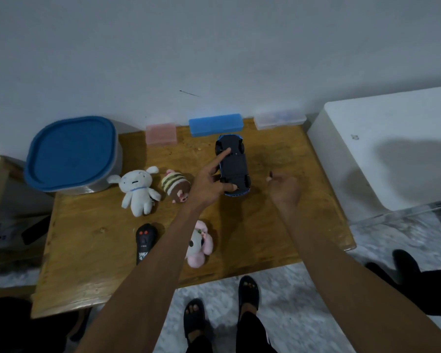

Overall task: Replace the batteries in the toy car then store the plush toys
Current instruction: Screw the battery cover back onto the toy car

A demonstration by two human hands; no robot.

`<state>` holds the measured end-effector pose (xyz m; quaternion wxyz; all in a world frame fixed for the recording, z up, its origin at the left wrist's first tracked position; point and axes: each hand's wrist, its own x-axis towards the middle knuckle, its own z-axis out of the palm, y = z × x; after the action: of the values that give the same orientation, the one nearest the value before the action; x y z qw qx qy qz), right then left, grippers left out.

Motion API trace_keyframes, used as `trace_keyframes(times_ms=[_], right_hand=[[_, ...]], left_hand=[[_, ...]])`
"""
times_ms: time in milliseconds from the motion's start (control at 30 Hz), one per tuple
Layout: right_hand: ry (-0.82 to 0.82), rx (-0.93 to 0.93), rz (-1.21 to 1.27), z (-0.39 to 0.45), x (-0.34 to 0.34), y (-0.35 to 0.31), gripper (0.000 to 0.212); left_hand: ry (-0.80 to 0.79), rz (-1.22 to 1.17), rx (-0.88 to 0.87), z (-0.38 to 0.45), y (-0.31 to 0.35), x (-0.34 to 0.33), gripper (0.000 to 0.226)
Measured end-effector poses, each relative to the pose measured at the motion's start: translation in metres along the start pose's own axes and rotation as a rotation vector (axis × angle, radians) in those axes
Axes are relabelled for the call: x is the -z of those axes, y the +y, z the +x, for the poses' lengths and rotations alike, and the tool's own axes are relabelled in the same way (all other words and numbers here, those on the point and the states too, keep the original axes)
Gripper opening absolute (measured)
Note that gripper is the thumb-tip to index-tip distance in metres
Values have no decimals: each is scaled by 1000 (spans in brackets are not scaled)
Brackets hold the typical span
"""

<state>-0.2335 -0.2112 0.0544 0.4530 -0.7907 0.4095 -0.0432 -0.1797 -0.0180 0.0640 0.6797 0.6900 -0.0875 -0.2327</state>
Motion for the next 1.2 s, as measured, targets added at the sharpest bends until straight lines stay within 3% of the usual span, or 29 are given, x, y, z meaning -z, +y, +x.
trace_keyframes(times_ms=[167, 367, 1200], right_hand=[[83, 189, 288, 3, 17, -73, 14], [-47, 428, 264, -7, 13, -105, 9], [-43, 534, 117, -22, -13, -109, 12]], left_hand=[[32, 6, -41, 2, 10, 9, 93], [50, -67, -52, -1, 17, 14, 92], [37, -52, -41, -9, 12, 31, 91]])
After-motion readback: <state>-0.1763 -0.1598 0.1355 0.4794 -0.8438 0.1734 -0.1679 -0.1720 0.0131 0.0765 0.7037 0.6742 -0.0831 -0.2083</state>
